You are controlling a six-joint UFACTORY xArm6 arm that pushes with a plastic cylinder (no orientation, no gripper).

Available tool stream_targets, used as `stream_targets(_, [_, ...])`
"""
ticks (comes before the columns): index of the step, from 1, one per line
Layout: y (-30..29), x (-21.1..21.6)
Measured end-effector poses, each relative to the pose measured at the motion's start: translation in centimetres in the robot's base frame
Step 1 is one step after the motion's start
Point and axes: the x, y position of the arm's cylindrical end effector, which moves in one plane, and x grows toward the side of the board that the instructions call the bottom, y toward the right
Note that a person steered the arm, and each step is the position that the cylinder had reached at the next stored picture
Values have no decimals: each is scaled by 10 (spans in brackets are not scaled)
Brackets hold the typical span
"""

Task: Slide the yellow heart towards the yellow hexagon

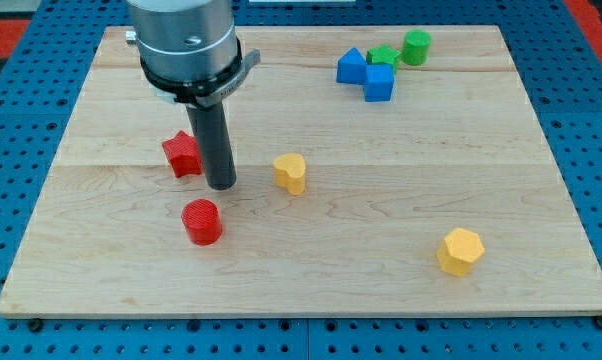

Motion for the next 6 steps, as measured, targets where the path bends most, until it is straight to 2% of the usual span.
stream_targets(1, [73,-11])
stream_targets(3, [154,10])
stream_targets(5, [150,-23])
stream_targets(6, [235,1])
